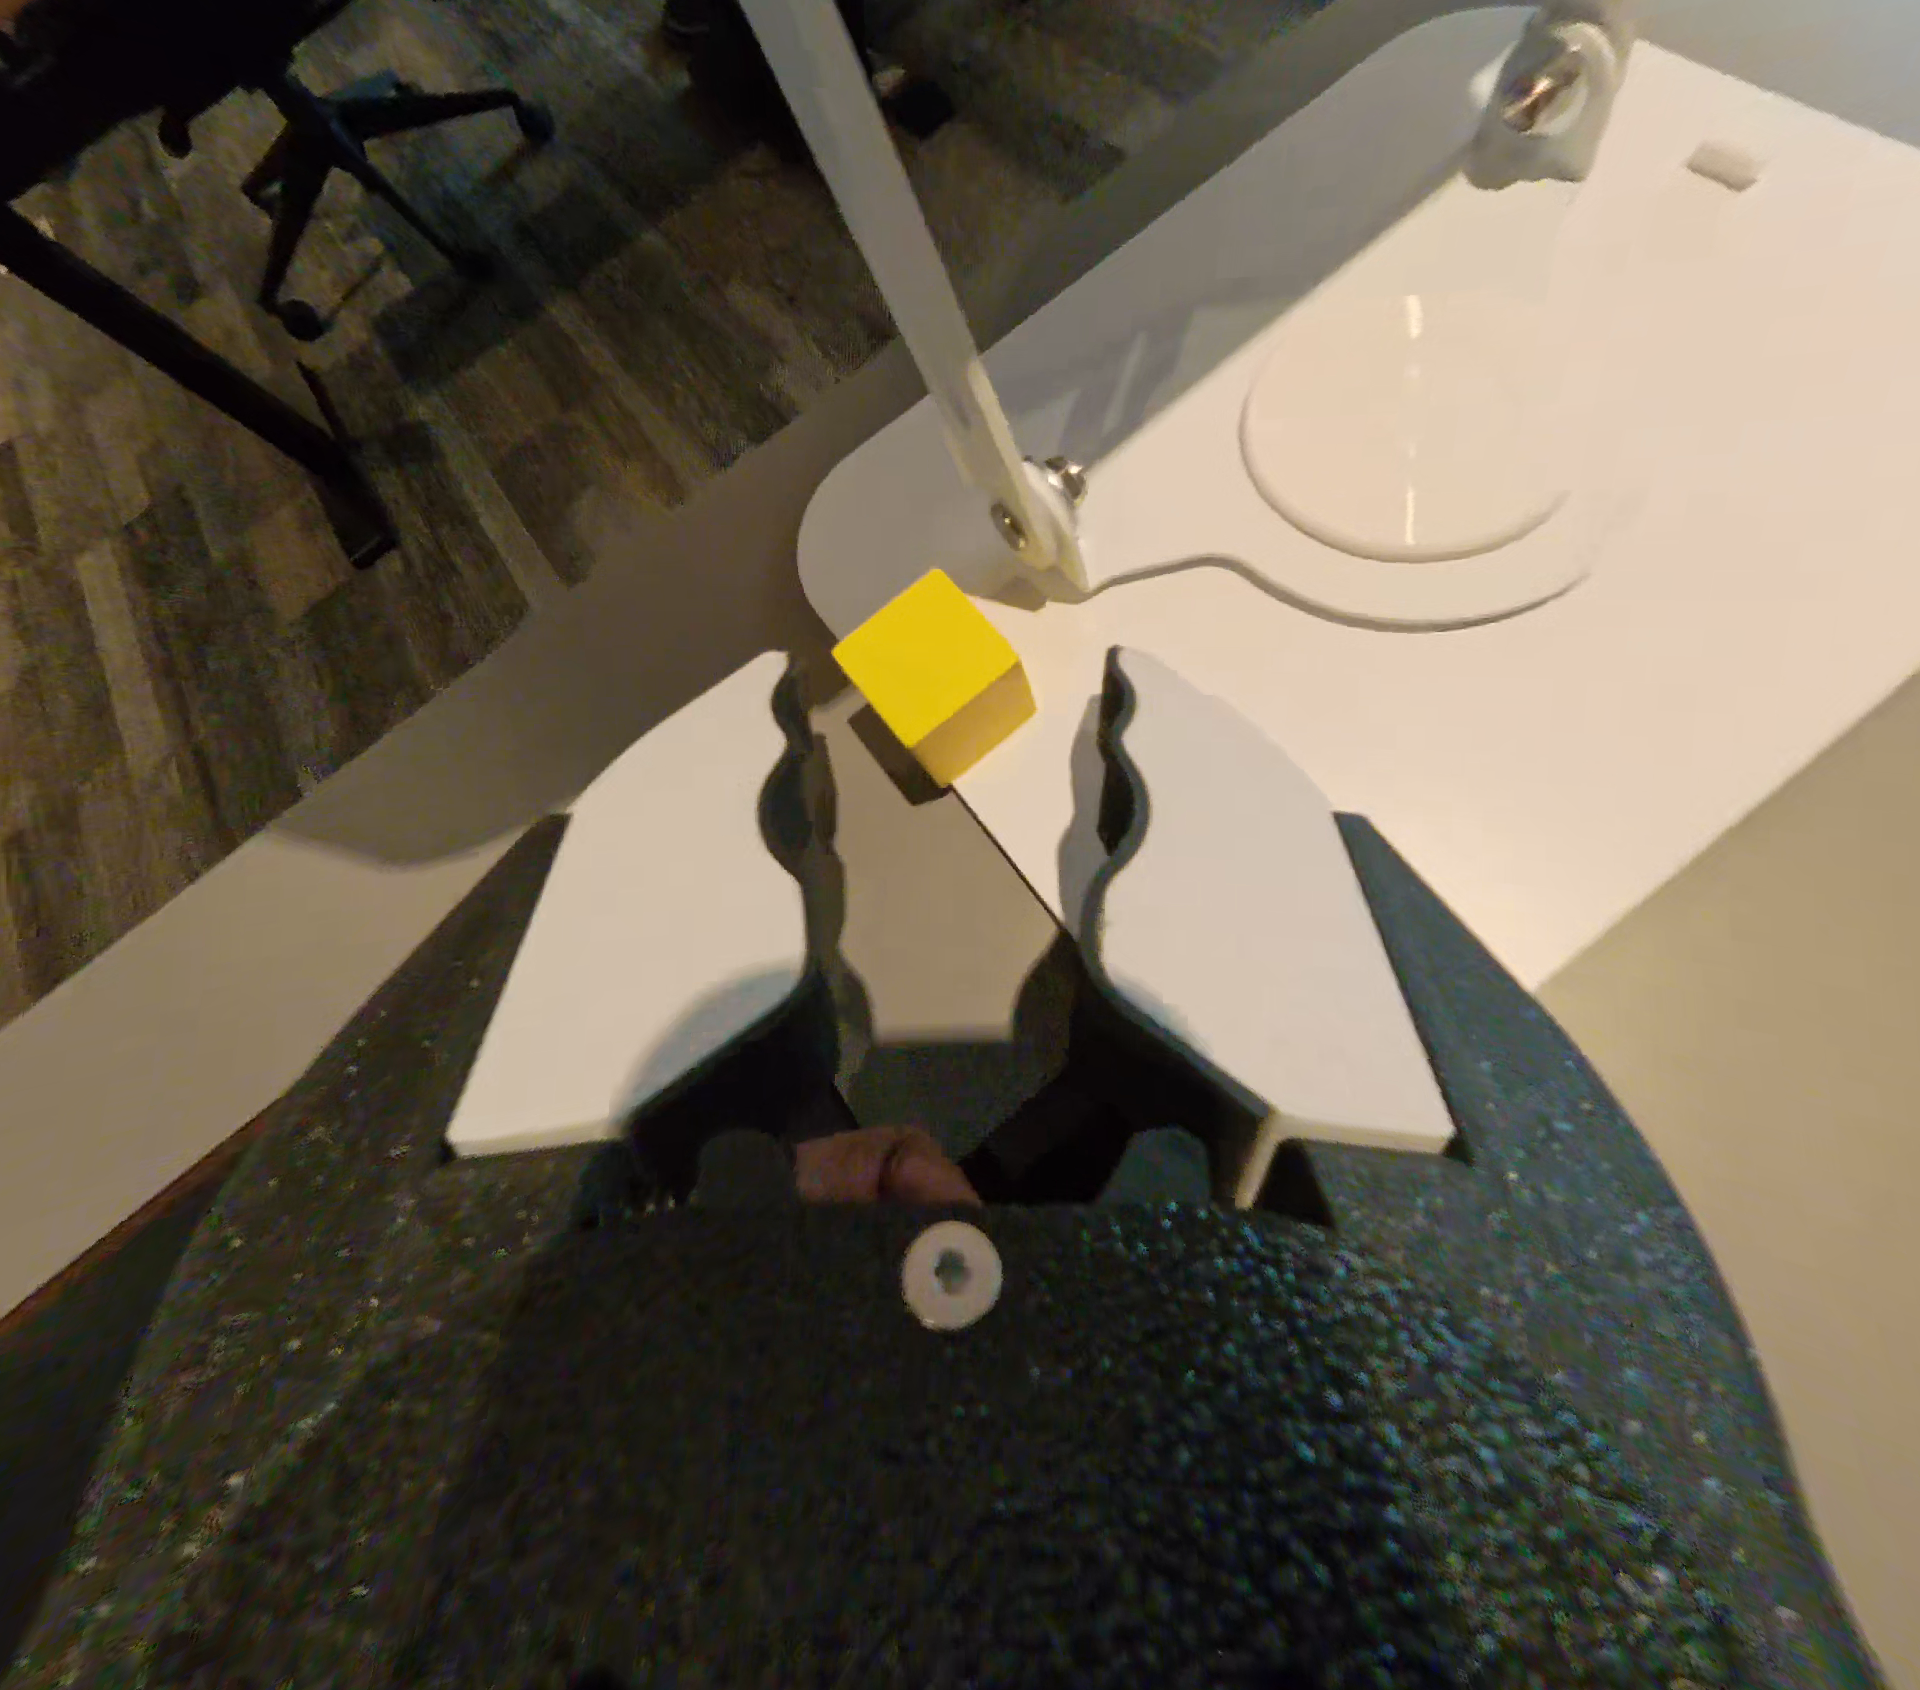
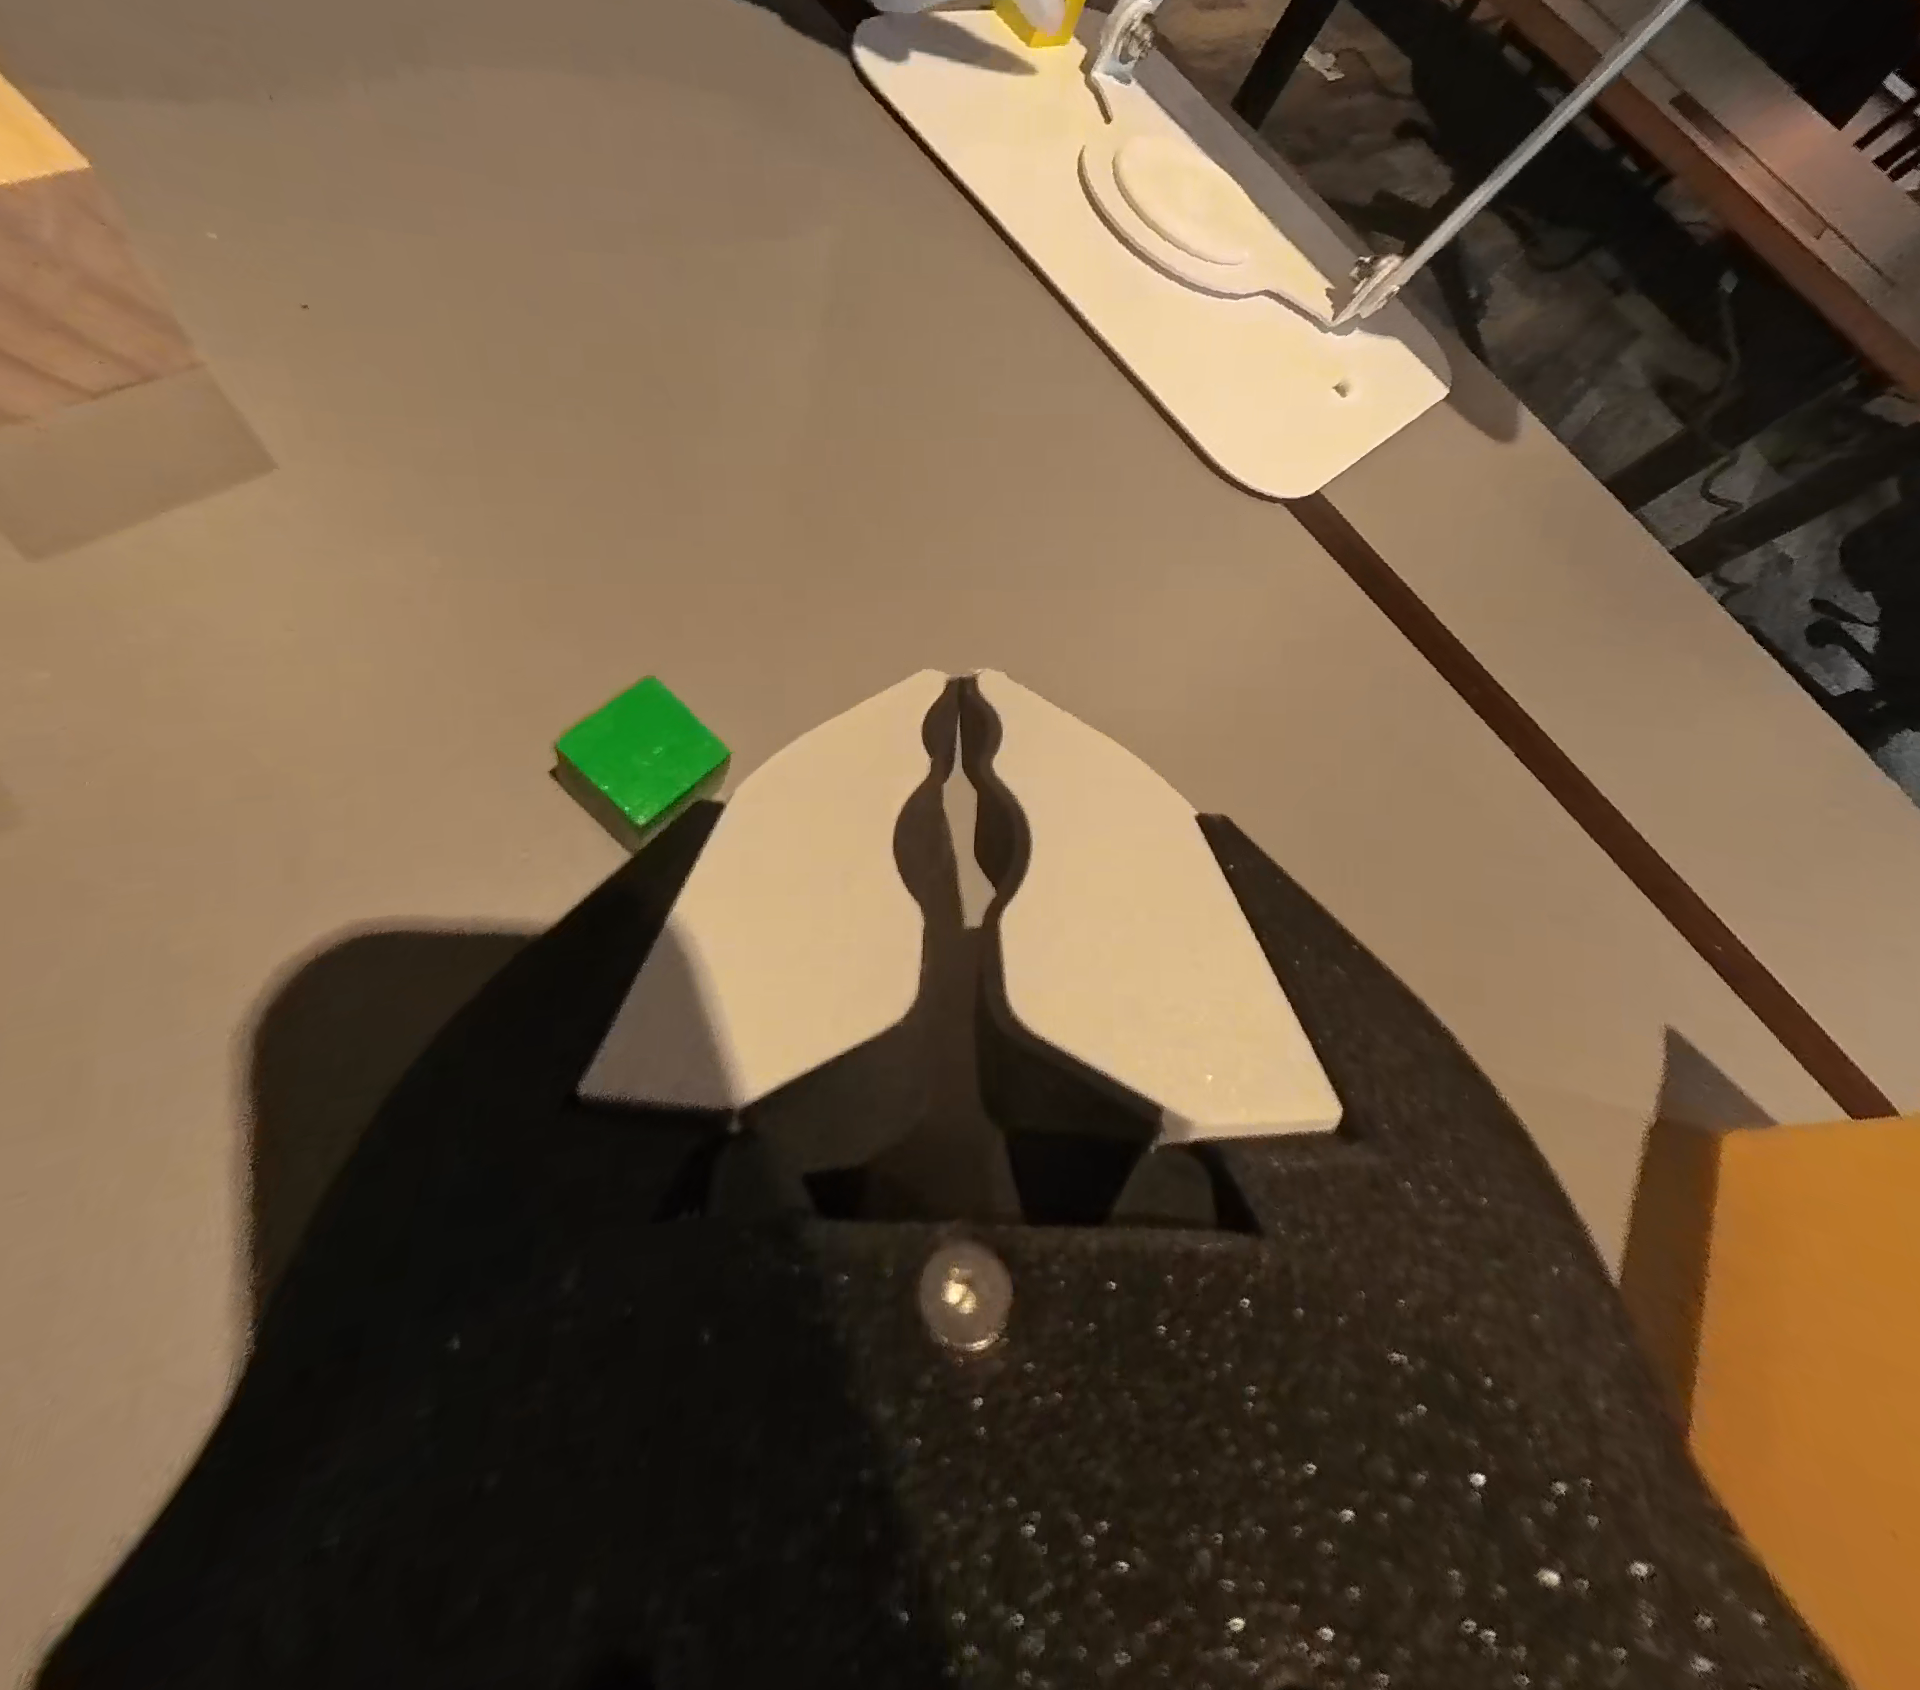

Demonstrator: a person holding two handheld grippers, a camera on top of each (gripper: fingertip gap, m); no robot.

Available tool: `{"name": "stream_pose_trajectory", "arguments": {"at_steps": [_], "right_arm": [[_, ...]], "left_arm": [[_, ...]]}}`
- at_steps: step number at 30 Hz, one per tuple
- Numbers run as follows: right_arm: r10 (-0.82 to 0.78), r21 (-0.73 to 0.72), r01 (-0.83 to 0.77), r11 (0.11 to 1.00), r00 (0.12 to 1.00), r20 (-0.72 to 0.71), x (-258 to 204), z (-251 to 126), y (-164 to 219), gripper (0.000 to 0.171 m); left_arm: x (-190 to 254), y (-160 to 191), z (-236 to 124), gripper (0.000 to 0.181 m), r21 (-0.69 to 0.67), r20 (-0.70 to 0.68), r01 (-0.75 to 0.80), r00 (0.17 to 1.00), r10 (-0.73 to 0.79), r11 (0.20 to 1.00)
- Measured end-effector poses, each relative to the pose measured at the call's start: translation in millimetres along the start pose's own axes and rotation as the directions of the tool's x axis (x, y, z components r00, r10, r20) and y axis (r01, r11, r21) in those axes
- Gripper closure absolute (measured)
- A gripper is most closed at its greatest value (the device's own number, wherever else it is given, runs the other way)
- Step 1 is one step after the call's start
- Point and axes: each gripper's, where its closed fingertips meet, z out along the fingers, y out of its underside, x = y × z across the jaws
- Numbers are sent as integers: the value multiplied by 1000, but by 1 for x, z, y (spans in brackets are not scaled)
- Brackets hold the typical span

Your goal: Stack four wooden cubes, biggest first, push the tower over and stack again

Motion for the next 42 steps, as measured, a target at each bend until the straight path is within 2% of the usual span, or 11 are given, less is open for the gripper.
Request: {"name": "stream_pose_trajectory", "arguments": {"at_steps": [2, 3, 8, 11, 13, 15, 17, 19, 30, 37, 42], "right_arm": [[-16, -5, 16, 1000, 1000, -1, -1, 0, 1, 171], [-22, -6, 22, 1000, 1000, -2, -2, 0, 1, 171], [-23, -1, 23, 1000, 1000, -1, -2, 0, 0, 171], [-16, 3, 16, 1000, 1000, 1, -1, -1, 0, 171], [-12, 7, 12, 1000, 1000, 6, -2, -1, -1, 171], [-8, 11, 8, 1000, 1000, 14, -2, -1, -1, 171], [-6, 22, 5, 1000, 1000, 5, -1, -2, -2, 171], [-14, 32, 14, 999, 1000, -10, 0, -4, -3, 171], [-56, 38, 58, 998, 998, -43, -1, -5, -4, 171], [-79, 31, 80, 996, 996, -36, -3, -3, -4, 171], [-72, 41, 73, 996, 997, -29, -3, -4, -5, 171]], "left_arm": [[-1, 4, 4, 148, -41, -12, 24, 1000, -24, 999], [-2, 5, 5, 150, -50, -11, 36, 999, -37, 998], [5, 3, -10, 152, 16, -36, 54, 998, -53, 998], [36, -2, -44, 151, 129, -174, 80, 983, -57, 988], [79, -5, -83, 151, 221, -348, 76, 937, 6, 972], [130, -1, -130, 151, 293, -515, 41, 849, 121, 955], [175, 12, -169, 151, 347, -612, -20, 753, 243, 938], [206, 28, -190, 151, 363, -652, -96, 685, 326, 927], [236, 44, -195, 151, 226, -724, -149, 636, 268, 963], [244, 57, -201, 156, 137, -794, -211, 560, 235, 968], [234, 50, -201, 146, 175, -743, -198, 616, 261, 964]]}}
